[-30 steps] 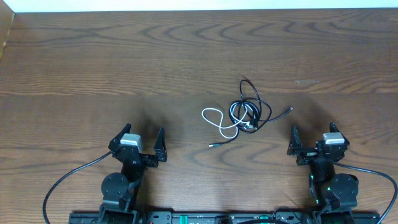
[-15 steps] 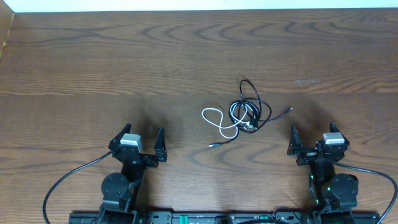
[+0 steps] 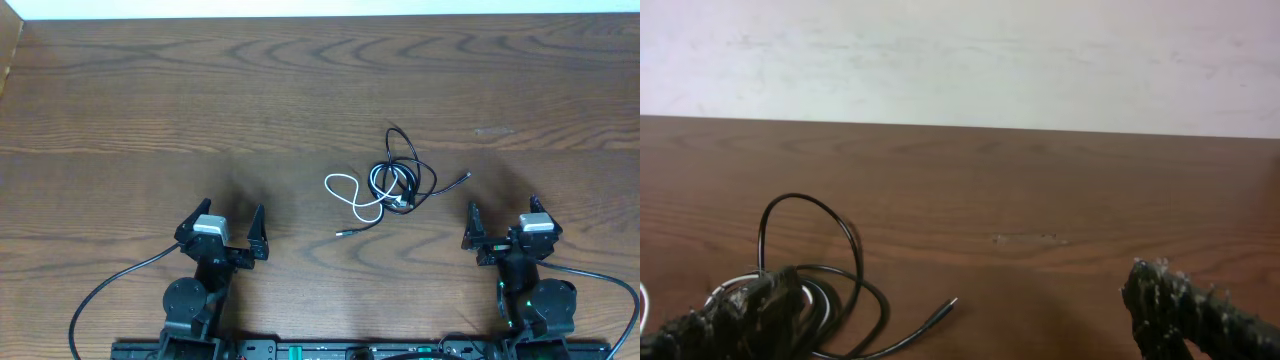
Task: Untangle cables
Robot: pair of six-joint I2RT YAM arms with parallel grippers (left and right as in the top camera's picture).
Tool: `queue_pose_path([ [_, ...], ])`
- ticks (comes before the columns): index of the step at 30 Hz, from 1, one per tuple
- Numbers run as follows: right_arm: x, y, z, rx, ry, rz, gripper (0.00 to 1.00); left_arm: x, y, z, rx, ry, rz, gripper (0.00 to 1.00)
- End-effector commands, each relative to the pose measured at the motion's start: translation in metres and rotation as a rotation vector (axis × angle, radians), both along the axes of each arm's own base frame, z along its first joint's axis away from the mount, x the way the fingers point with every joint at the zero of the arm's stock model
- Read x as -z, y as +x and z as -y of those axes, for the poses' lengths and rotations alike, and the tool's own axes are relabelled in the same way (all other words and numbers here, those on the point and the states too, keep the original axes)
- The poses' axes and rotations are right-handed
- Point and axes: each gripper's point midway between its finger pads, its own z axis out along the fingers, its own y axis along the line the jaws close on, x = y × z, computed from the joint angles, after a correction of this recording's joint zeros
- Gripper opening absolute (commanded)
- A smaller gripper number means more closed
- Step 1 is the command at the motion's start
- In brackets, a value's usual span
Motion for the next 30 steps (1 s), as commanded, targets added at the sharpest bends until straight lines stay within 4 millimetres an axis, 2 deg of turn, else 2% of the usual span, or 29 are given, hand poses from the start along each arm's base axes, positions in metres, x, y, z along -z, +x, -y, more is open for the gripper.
queue_pose_path([
  [1,0.0005,-0.0003,0.0,-0.003,-0.011,0.0,0.99,0.0154,-0.0021,0.0059,0.037,-0.002,-0.052,0.98],
  [30,0.0003,-0.0005,-0.0033,-0.02,0.011,-0.001,0.99,0.0137,-0.0024,0.0059,0.033,-0.033,-0.057,0.98],
])
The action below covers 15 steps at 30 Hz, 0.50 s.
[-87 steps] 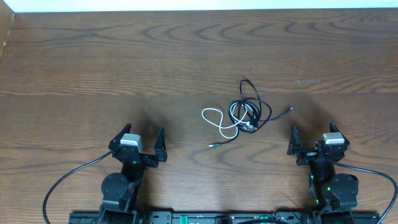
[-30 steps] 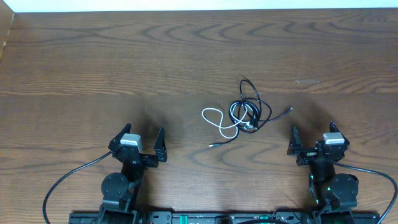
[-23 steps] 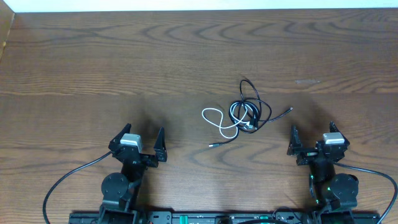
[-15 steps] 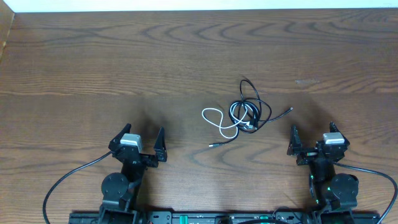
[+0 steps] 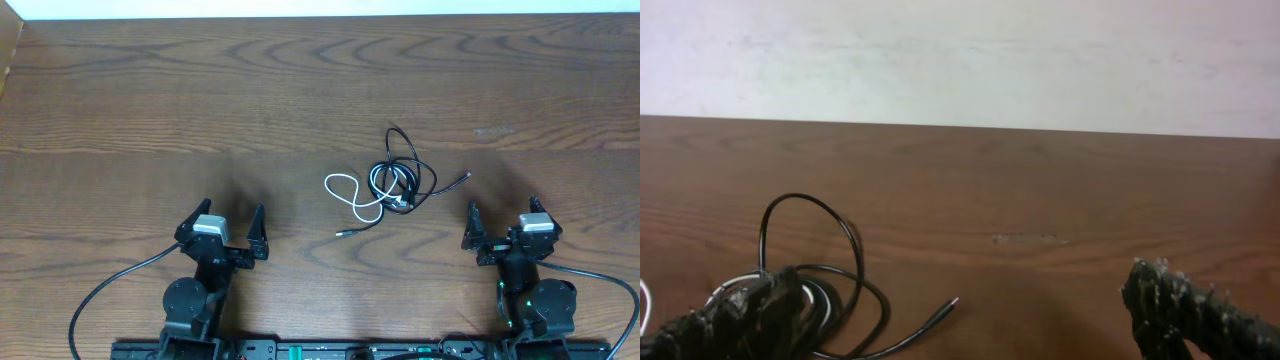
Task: Untangle cables
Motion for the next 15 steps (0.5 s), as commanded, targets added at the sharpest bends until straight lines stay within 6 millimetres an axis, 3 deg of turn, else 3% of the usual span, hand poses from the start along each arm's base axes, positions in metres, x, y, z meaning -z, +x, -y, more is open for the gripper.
queue_pose_path([
  [1,0.0,0.0,-0.002,-0.01,0.036,-0.003,0.99,0.014,-0.003,0.005,0.031,-0.02,-0.059,0.98],
  [7,0.004,0.0,-0.001,-0.002,0.073,-0.026,0.99,0.011,-0.005,0.004,0.023,-0.034,-0.107,0.98],
  [15,0.015,-0.007,0.001,0.015,0.055,-0.198,0.99,0.018,-0.004,0.004,0.005,-0.082,-0.269,0.98],
])
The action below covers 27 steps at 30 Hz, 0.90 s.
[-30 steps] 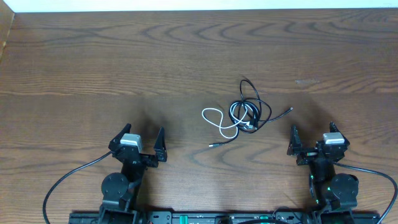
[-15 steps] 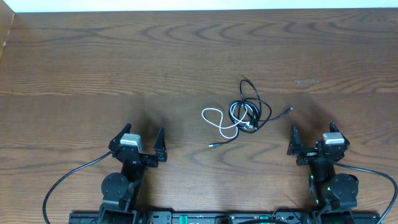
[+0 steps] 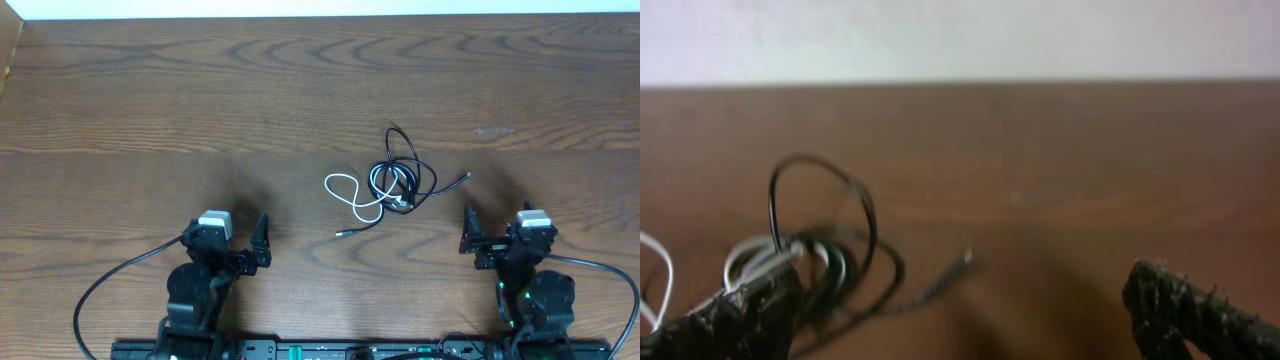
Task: Untangle cables
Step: 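Move both grippers forward toward the tangled black and white cables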
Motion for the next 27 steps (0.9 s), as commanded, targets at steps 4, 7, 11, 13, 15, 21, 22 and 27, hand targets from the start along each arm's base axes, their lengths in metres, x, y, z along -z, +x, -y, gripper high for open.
queue_pose_path([
  [4,-0.016,-0.002,0.002,0.016,0.005,-0.089,0.99,-0.012,0.004,0.002,-0.035,-0.086,-0.124,0.98],
  [7,-0.019,-0.001,0.0,0.003,0.004,-0.142,0.99,-0.011,0.006,0.002,-0.04,-0.071,-0.22,0.98],
  [11,-0.02,0.0,-0.01,-0.049,0.016,-0.223,0.99,-0.017,0.011,0.004,-0.042,-0.052,-0.345,0.98],
  [13,-0.018,0.001,-0.013,-0.064,0.021,-0.276,0.99,-0.021,0.014,0.005,-0.039,-0.046,-0.406,0.98],
  [15,-0.017,0.002,-0.014,-0.068,0.022,-0.323,0.99,-0.025,0.017,0.008,-0.031,-0.043,-0.464,0.98],
  [21,-0.011,0.005,-0.023,-0.108,0.035,-0.489,0.99,-0.04,0.025,0.026,0.041,-0.076,-0.63,0.98],
  [22,-0.01,0.005,-0.023,-0.109,0.035,-0.526,0.99,-0.042,0.026,0.027,0.042,-0.076,-0.656,0.98],
  [27,-0.003,0.004,-0.023,-0.103,0.029,-0.682,0.99,-0.034,0.023,0.026,0.039,-0.062,-0.735,0.98],
])
